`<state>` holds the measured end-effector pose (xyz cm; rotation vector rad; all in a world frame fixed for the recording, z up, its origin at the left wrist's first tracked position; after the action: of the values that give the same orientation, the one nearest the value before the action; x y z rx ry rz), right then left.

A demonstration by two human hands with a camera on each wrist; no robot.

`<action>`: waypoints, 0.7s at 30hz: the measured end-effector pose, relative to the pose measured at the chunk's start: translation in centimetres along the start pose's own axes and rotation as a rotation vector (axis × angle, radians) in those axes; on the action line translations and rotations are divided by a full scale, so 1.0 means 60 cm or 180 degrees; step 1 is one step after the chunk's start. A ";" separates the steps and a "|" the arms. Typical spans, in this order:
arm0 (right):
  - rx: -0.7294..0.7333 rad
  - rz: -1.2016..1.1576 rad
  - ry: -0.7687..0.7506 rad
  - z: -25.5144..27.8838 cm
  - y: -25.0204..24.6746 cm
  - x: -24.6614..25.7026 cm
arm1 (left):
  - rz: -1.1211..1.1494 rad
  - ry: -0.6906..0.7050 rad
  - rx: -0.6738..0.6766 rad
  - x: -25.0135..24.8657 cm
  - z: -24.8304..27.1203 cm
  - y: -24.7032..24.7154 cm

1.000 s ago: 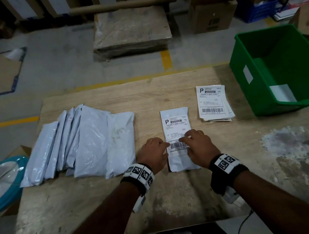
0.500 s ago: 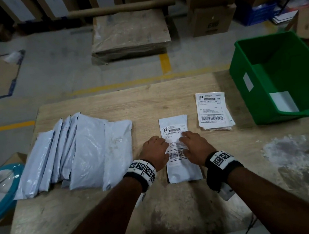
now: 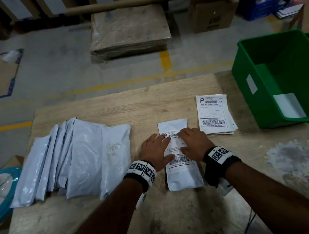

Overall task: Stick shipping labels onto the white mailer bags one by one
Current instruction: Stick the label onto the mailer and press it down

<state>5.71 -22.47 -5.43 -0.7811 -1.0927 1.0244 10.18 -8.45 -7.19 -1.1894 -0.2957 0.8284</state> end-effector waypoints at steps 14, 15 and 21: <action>0.0491 0.0140 0.0098 0.041 0.029 -0.015 | -0.0428 0.0089 0.0458 -0.013 0.010 0.012; 0.0505 0.0162 0.0143 0.047 0.032 -0.015 | -0.0452 0.0105 0.0478 -0.012 0.012 0.017; 0.0350 -0.0135 0.0275 0.064 0.028 -0.013 | -0.0336 0.0116 0.0354 -0.015 0.025 0.014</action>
<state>1.50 -22.53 -6.07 -0.7046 -0.9672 0.9973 8.33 -7.92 -7.20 -1.0747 -0.2768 0.7215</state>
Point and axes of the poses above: each hand's wrist, its own z-axis away from the middle knuckle, its own y-axis out of the palm, x = y × z, the point moved 6 cm from there along -z, towards the middle knuckle, and after that the axes turned 1 degree about x, right-handed, at the moved point
